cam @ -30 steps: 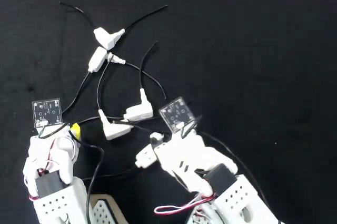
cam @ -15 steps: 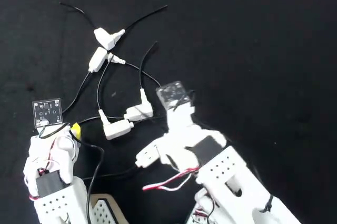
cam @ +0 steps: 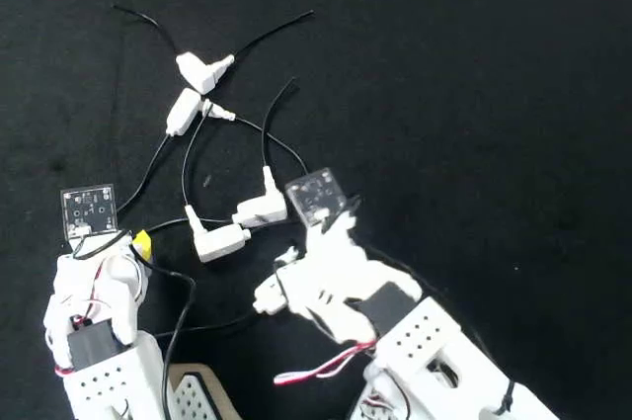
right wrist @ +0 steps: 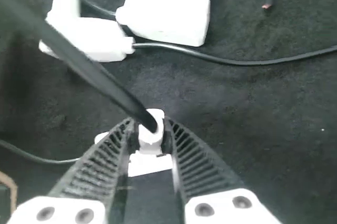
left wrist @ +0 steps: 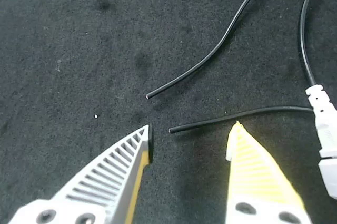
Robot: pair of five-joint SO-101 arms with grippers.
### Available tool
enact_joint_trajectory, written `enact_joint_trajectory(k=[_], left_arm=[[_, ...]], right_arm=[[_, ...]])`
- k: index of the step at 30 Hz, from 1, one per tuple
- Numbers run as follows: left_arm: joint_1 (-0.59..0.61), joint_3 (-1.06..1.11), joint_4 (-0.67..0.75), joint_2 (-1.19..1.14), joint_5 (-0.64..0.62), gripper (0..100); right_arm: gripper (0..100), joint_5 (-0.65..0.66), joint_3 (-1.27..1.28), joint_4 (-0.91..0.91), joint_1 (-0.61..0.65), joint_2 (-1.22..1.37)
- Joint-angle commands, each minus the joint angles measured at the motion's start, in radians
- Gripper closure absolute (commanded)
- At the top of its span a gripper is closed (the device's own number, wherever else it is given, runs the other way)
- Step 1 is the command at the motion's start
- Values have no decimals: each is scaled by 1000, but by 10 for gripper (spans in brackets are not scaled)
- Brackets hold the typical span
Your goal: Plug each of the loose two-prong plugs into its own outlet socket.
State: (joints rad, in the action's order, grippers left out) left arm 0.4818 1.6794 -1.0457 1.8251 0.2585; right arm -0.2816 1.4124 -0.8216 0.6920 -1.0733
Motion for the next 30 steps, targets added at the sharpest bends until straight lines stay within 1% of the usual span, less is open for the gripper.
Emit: enact_joint_trajectory(k=[1, 4, 10, 17, 25, 30], left_arm=[[2, 21, 25, 0, 11, 759], [2, 21, 25, 0, 11, 759], [2, 21, 25, 0, 11, 759], [2, 21, 25, 0, 11, 759], [2, 21, 26, 0, 11, 759], [2, 21, 26, 0, 11, 759]], right_arm=[[986, 51, 33, -40, -83, -4], [986, 55, 33, -51, -91, -4], [986, 54, 36, -51, -23, -4], [986, 54, -59, -52, -55, -5], [986, 55, -185, -239, -61, -5], [986, 55, -188, -252, -61, -58]])
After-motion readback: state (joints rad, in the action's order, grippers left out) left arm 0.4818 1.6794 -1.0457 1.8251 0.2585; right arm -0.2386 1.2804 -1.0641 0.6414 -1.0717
